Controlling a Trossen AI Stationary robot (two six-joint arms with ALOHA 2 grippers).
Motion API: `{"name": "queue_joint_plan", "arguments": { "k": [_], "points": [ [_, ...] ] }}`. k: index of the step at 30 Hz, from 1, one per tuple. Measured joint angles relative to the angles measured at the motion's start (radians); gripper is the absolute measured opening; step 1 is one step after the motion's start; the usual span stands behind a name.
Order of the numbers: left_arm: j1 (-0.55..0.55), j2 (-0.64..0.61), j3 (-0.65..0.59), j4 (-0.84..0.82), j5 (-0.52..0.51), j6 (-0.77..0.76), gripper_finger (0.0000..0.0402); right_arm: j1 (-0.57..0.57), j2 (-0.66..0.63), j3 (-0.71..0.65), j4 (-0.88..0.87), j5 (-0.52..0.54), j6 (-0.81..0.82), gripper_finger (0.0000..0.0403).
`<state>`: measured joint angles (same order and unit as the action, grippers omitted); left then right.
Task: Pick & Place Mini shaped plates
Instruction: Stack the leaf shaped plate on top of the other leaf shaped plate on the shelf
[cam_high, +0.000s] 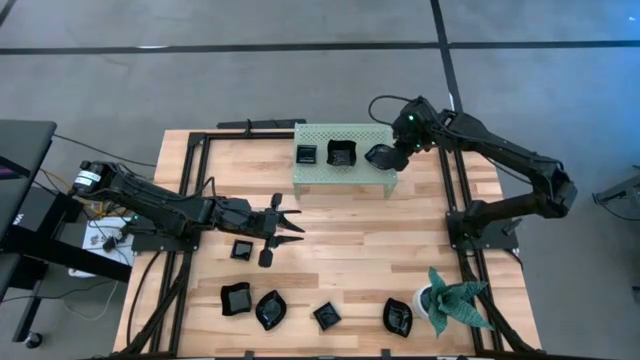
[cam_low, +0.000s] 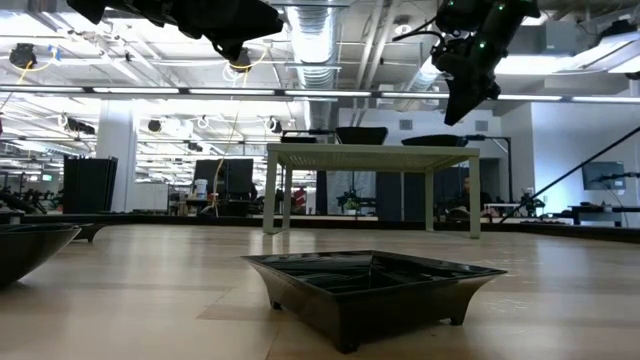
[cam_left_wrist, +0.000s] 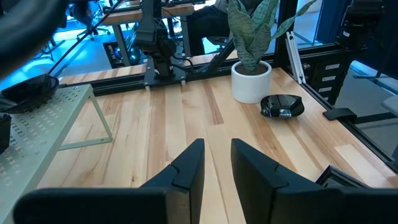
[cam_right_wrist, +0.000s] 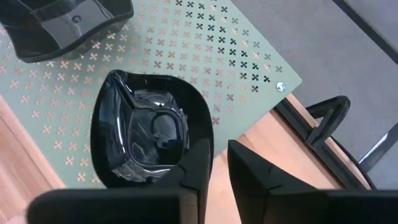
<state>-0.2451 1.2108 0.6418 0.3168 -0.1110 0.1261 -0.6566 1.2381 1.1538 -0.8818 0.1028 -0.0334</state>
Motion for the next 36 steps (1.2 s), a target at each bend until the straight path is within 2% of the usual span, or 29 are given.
{"name": "queue_joint_plan", "arguments": {
  "k": [6, 10, 15, 23, 26, 31, 36],
  "points": [
    [0.0, 0.0, 0.0, 0.0, 0.0, 0.0, 0.0081, 0.023, 0.0, 0.0, 0.0, -0.013, 0.067, 0.006],
    [0.0, 0.0, 0.0, 0.0, 0.0, 0.0, 0.0081, 0.094, 0.0, 0.0, -0.007, -0.107, 0.142, 0.006],
    [0.0, 0.0, 0.0, 0.0, 0.0, -0.004, 0.0081, 0.246, 0.0, 0.0, -0.052, -0.106, 0.212, 0.0061],
    [0.0, 0.0, 0.0, 0.0, 0.0, -0.004, 0.0081, 0.558, 0.015, 0.001, -0.079, -0.105, 0.287, 0.0061],
    [0.0, 0.0, 0.0, 0.0, 0.0, -0.004, 0.0081, 0.664, 0.053, 0.002, -0.075, -0.106, 0.321, 0.0065],
    [0.0, 0.0, 0.0, -0.001, 0.0, -0.007, 0.0081, 0.795, 0.171, 0.002, -0.077, -0.116, 0.513, 0.0086],
    [0.0, 0.0, 0.0, -0.002, 0.0, -0.011, 0.0081, 0.87, 0.316, 0.001, -0.07, -0.29, 0.705, 0.0107]
  ]
}}
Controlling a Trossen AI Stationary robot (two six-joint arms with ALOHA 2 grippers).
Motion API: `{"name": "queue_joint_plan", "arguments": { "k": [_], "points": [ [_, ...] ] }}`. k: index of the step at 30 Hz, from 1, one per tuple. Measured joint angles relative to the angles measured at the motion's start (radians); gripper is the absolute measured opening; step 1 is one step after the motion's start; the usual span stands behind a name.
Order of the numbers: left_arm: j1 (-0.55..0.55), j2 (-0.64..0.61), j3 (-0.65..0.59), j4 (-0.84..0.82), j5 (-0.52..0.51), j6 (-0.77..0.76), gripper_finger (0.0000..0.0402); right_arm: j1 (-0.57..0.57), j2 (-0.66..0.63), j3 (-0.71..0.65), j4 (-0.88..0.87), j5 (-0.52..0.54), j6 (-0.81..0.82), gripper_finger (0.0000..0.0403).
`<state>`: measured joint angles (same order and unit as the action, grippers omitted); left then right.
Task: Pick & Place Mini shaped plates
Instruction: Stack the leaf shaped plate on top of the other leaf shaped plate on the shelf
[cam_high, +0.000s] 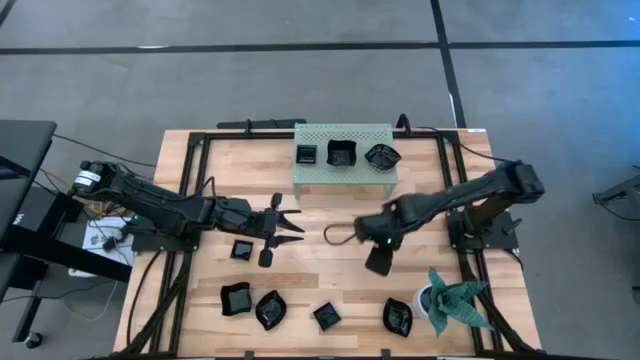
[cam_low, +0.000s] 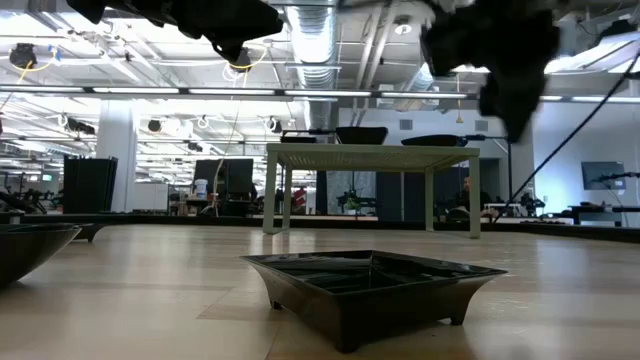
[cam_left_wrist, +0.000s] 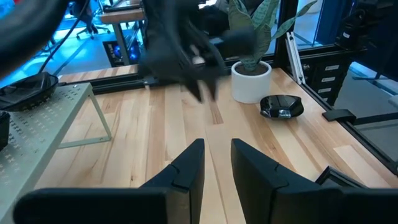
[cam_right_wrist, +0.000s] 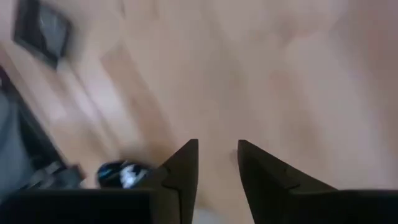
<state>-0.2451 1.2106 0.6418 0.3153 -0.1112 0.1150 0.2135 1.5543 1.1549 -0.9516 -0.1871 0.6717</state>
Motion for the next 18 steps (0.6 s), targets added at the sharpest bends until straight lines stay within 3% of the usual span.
{"name": "queue_joint_plan", "arguments": {
  "k": [11, 18],
  "points": [
    [0.0, 0.0, 0.0, 0.0, 0.0, 0.003, 0.0081, 0.102, 0.297, 0.0, 0.025, -0.347, 0.21, 0.0113],
    [0.0, 0.0, 0.0, 0.001, 0.0, 0.016, 0.0081, 0.173, 0.383, 0.0, 0.024, -0.459, 0.275, 0.0113]
  ]
}}
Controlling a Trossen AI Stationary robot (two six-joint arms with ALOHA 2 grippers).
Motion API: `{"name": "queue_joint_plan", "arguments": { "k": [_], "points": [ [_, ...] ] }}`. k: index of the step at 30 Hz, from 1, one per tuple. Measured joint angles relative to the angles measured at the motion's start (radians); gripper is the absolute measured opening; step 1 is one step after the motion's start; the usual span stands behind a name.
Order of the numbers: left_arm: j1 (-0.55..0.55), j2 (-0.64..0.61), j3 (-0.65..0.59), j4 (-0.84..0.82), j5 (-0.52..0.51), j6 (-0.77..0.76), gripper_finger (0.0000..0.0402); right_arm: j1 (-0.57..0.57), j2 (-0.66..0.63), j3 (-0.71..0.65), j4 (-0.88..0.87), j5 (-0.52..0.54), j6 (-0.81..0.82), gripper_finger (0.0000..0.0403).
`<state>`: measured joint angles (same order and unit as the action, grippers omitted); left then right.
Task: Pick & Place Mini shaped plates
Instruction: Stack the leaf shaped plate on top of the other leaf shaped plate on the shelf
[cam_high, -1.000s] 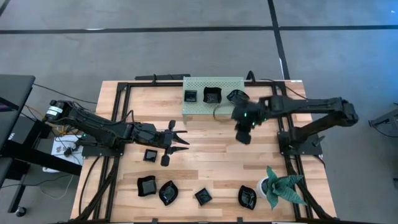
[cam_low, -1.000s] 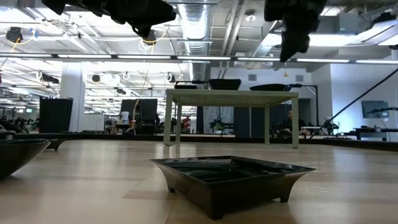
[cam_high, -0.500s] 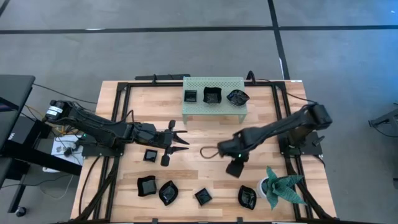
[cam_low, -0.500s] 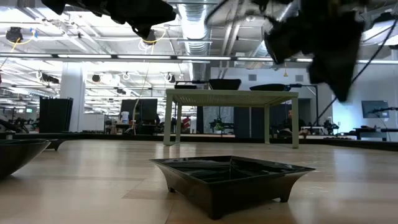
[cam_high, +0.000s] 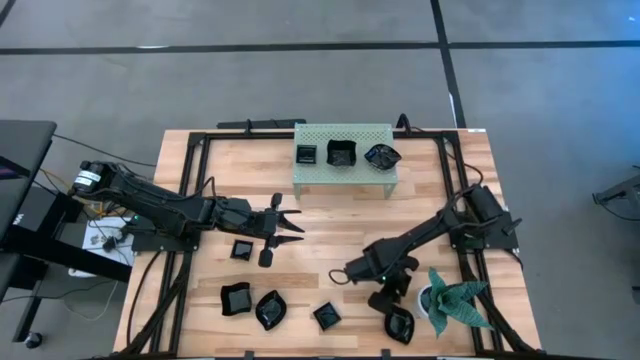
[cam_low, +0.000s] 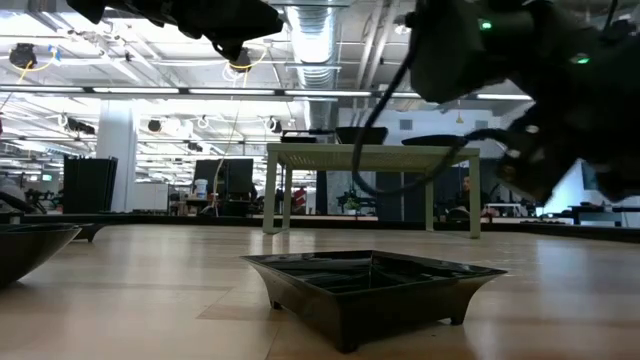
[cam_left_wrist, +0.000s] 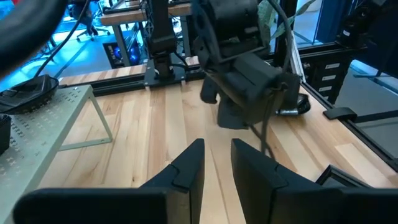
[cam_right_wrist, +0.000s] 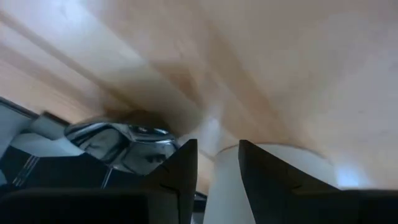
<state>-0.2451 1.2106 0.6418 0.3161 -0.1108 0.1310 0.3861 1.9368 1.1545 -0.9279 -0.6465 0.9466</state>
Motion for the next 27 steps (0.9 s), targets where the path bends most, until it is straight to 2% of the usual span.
{"name": "queue_joint_plan", "arguments": {
  "k": [8, 14, 21, 27],
  "points": [
    [0.0, 0.0, 0.0, 0.007, 0.0, 0.003, 0.0081, 0.032, -0.043, 0.001, 0.0, -0.006, 0.094, 0.0113],
    [0.0, 0.0, 0.0, 0.008, 0.0, 0.003, 0.0081, 0.073, -0.097, 0.002, 0.037, 0.058, 0.135, 0.0113],
    [0.0, 0.0, 0.0, 0.014, 0.0, 0.003, 0.0081, 0.117, -0.037, 0.002, 0.188, 0.019, 0.15, 0.0113],
    [0.0, 0.0, 0.0, 0.045, 0.0, 0.014, 0.0081, 0.102, 0.002, 0.002, 0.136, 0.021, 0.151, 0.0113]
  ]
}}
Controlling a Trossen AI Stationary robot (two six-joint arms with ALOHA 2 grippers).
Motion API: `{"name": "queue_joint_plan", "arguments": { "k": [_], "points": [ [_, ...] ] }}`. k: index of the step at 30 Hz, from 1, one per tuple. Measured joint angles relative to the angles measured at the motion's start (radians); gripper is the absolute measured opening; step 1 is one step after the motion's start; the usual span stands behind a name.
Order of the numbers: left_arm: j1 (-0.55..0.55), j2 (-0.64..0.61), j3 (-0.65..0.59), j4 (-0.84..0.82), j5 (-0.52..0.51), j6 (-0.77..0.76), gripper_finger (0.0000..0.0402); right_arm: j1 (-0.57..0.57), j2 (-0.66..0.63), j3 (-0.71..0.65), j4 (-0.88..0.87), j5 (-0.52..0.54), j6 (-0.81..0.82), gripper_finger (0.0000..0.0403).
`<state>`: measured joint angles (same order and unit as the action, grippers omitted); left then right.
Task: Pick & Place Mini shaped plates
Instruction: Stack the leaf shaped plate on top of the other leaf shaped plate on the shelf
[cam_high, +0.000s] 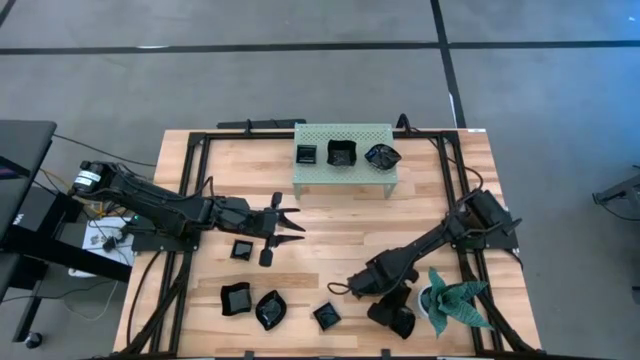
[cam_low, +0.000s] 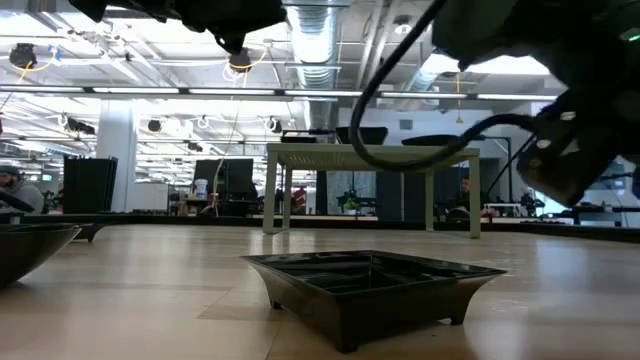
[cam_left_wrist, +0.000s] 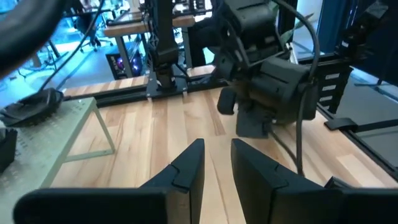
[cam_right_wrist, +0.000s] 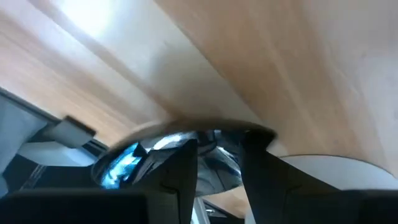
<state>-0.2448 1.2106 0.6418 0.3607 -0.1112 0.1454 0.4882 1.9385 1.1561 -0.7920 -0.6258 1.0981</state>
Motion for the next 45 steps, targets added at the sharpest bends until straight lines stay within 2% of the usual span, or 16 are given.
{"name": "queue_joint_plan", "arguments": {
  "k": [13, 19, 36, 40, 45],
  "points": [
    [0.0, 0.0, 0.0, 0.007, 0.0, 0.056, 0.0081, 0.0, -0.014, 0.064, -0.122, 0.006, -0.005, 0.0113],
    [0.0, 0.0, 0.0, 0.007, 0.0, 0.056, 0.0081, 0.0, -0.014, 0.064, -0.231, 0.073, -0.034, 0.0113],
    [0.0, 0.0, 0.0, 0.007, 0.0, 0.05, 0.0081, 0.003, -0.014, -0.023, -0.068, 0.092, -0.057, 0.0112],
    [0.0, 0.0, 0.0, 0.007, 0.0, 0.05, 0.0081, 0.003, -0.014, -0.023, 0.004, 0.1, -0.084, 0.0088],
    [0.0, 0.0, 0.0, 0.007, 0.0, 0.049, 0.0081, -0.012, -0.014, -0.023, 0.043, 0.075, -0.149, 0.0026]
  ]
}}
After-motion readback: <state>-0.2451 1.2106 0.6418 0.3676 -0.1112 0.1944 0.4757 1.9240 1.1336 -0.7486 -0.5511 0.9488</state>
